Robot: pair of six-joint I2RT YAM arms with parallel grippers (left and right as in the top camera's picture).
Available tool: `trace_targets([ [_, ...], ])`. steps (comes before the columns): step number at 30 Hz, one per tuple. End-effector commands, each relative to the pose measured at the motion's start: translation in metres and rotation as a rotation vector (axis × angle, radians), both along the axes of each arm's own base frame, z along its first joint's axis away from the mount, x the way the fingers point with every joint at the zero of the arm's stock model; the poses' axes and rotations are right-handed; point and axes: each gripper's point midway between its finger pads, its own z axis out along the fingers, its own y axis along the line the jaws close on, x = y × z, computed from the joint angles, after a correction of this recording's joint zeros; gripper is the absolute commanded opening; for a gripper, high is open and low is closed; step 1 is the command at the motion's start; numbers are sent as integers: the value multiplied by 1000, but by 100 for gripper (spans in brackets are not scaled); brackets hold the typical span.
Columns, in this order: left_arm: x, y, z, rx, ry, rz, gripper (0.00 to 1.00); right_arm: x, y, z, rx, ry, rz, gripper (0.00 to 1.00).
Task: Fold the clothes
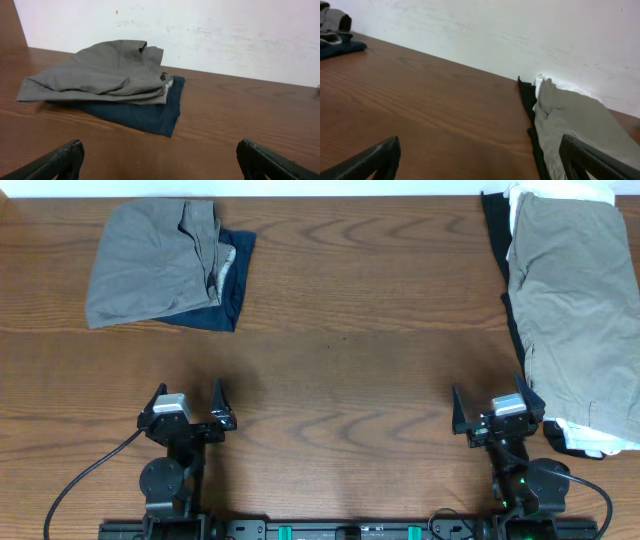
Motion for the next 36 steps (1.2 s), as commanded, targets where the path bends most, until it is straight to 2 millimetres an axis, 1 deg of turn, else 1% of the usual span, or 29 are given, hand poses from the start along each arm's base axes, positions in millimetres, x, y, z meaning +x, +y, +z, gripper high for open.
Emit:
trace_targets([
  [1,-1,-1,-14,-10,48,-5,98,0,-2,2,-26,-13,-13,99],
  [4,-1,-1,-14,-10,47,-4,98,0,-2,6,-25,-31,-12,99],
  [8,-1,-1,-13,-10,46,-5,98,1,-2,17,-23,-76,-12,99],
  [11,-1,-4,-13,-12,47,-18,98,-1,6,28,5,-116,34,99],
  [17,-1,-11,-9,-18,56,-60,98,-1,6,36,69,-117,35,99],
  [20,0,-11,-5,-20,83,-62,98,0,6,46,70,-112,32,99],
  [23,4,-11,4,-23,126,-62,98,4,6,61,70,-94,30,99],
  [27,15,-14,20,-29,184,-77,98,18,6,78,70,-38,28,99],
  [29,22,-16,29,-36,233,-93,98,31,6,84,70,16,27,99],
  [32,33,-20,39,-49,327,-114,98,54,7,86,69,128,23,99],
  [33,36,-20,41,-51,358,-113,98,60,7,86,69,156,22,99],
  [35,43,-20,46,-58,433,-112,98,79,9,85,69,247,28,99],
  [36,45,-20,47,-60,458,-111,98,85,10,85,71,274,33,99],
])
